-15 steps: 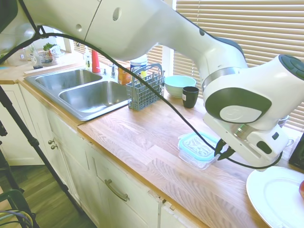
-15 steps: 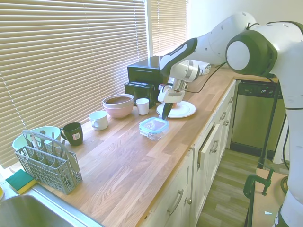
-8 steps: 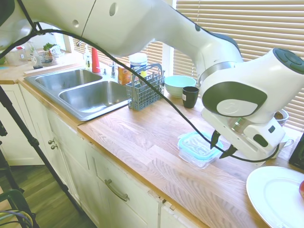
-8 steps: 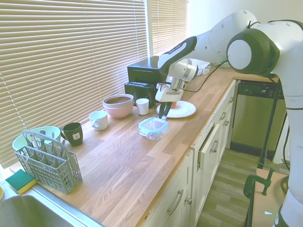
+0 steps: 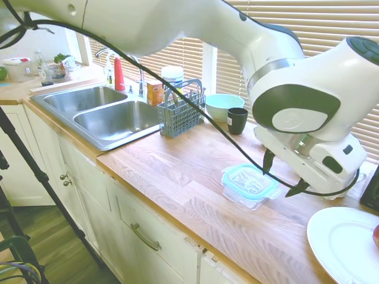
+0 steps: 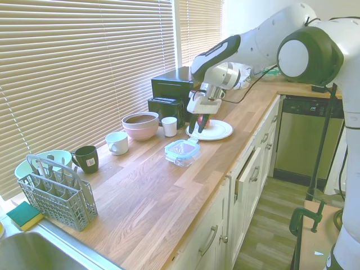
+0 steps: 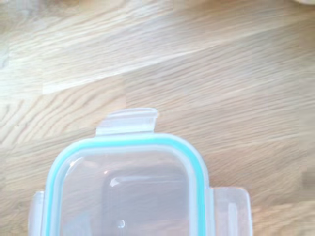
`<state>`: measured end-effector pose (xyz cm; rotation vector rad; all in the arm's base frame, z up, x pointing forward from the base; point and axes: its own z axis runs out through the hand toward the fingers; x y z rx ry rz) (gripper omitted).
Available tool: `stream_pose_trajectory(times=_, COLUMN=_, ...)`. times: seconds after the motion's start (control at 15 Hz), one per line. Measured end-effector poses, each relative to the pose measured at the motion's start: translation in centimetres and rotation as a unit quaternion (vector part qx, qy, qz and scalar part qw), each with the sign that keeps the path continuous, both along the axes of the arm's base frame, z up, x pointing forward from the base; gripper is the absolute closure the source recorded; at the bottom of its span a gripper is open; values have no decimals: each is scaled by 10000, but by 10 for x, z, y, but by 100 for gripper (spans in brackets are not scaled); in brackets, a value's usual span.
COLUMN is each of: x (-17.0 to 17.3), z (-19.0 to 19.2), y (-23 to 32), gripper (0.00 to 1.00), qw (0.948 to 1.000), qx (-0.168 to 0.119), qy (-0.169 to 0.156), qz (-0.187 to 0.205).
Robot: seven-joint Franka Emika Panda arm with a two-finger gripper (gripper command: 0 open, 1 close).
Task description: Cover the lid of the food container
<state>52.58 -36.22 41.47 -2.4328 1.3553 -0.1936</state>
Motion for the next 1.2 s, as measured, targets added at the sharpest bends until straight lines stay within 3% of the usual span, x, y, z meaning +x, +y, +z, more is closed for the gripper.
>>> stream_pose_trajectory(times=0.47, x=-30, z=65, y=73, gripper=0, qw=9973, qx=-699, qy=43, qz=221)
stream_pose_trajectory(times=0.67, x=-26, z=70, y=122, gripper=0, qw=9945, qx=-949, qy=168, qz=401)
stream_pose_trajectory(times=1.2, x=-14, z=73, y=164, gripper=0, qw=9915, qx=-1169, qy=297, qz=488)
